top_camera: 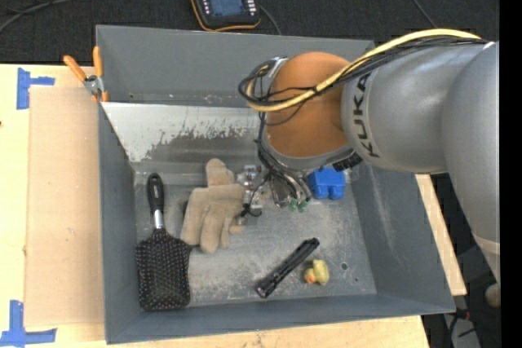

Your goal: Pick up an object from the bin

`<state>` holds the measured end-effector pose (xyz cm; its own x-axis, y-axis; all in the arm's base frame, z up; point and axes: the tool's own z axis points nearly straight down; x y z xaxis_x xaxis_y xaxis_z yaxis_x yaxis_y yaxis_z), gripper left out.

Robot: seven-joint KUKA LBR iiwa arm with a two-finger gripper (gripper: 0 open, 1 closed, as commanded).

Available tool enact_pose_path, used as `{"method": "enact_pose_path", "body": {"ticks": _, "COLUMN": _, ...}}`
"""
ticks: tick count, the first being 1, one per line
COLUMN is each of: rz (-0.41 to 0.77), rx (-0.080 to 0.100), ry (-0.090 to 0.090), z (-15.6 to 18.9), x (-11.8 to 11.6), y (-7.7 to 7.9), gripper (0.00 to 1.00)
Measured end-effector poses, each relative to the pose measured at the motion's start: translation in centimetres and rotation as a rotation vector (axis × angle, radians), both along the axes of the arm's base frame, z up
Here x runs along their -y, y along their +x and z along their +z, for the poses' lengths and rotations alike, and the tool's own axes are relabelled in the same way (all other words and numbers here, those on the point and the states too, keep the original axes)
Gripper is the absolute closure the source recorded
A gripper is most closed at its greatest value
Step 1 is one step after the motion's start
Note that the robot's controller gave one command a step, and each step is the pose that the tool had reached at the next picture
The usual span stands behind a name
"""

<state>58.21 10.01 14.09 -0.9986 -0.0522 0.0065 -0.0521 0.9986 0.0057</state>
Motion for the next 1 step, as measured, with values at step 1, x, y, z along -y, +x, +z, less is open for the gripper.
{"method": "enact_pose_path", "body": {"ticks": 1, "rz": -0.001, "rx": 0.0, "ry": 0.0, "z": 0.45, "x": 0.01, "y": -0.02, "gripper": 1.0}}
